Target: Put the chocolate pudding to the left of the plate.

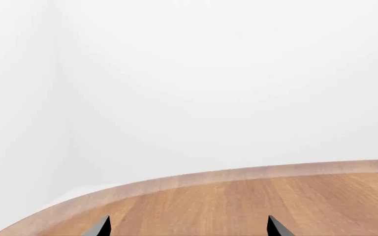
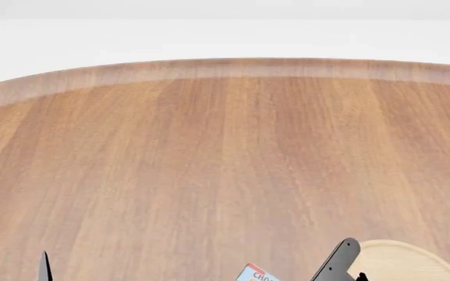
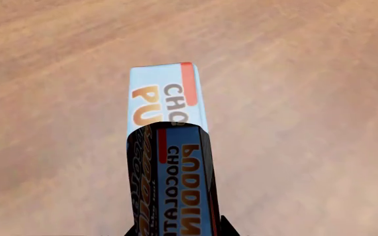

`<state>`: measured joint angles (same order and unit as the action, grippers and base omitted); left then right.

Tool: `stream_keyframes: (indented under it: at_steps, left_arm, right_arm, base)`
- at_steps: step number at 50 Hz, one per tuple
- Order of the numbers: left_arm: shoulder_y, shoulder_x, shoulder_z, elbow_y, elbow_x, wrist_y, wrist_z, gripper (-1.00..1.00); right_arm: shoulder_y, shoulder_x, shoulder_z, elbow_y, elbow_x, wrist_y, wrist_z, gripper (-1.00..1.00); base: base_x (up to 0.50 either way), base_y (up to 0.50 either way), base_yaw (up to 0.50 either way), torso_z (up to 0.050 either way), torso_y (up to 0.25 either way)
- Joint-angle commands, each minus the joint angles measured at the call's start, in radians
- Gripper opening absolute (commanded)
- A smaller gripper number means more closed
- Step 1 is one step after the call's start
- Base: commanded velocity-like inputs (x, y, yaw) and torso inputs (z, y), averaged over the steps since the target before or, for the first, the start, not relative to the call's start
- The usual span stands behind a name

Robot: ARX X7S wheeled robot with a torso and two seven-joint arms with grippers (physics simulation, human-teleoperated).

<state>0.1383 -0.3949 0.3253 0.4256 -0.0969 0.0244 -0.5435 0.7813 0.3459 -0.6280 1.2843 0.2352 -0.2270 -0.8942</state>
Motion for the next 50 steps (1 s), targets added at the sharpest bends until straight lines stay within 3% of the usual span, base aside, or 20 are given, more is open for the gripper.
stream_keyframes:
  at_steps: [1, 22, 23, 34, 40, 50]
  left_arm:
    - [-0.005, -0.001, 0.002, -0.003, -0.004, -0.004, 0.000, 1.00]
    - [-0.003, -0.008, 0.000, 0.008, -0.007, -0.004, -0.007, 1.00]
    - [-0.003, -0.007, 0.000, 0.005, -0.007, -0.002, -0.007, 1.00]
    - [-0.004, -0.007, 0.011, 0.009, -0.003, -0.010, -0.006, 1.00]
    - [-0.003, -0.009, 0.011, 0.011, -0.004, -0.009, -0.008, 1.00]
    - [0.003, -0.015, 0.006, 0.025, -0.005, -0.011, -0.014, 1.00]
  right_arm:
    - [-0.004, -0.018, 0.075, 0.024, -0.065, -0.009, -0.002, -1.00]
    - [-0.024, -0.025, 0.188, 0.024, -0.164, -0.008, -0.018, -1.00]
    - [-0.026, -0.023, 0.197, 0.024, -0.158, -0.026, -0.035, 1.00]
    - [-0.010, -0.023, 0.201, 0.000, -0.179, -0.055, -0.057, 1.00]
    - [-0.146, 0.065, 0.221, -0.449, -0.145, 0.182, -0.052, 1.00]
    - [-0.295, 0.178, 0.260, -0.952, -0.085, 0.377, -0.037, 1.00]
  base:
    - [0.00, 0.00, 0.00, 0.000, 0.000]
    - [0.00, 0.00, 0.00, 0.000, 0.000]
    - [0.00, 0.00, 0.00, 0.000, 0.000]
    - [0.00, 0.00, 0.00, 0.000, 0.000]
    - [0.00, 0.00, 0.00, 0.000, 0.000]
    - [0.00, 0.00, 0.00, 0.000, 0.000]
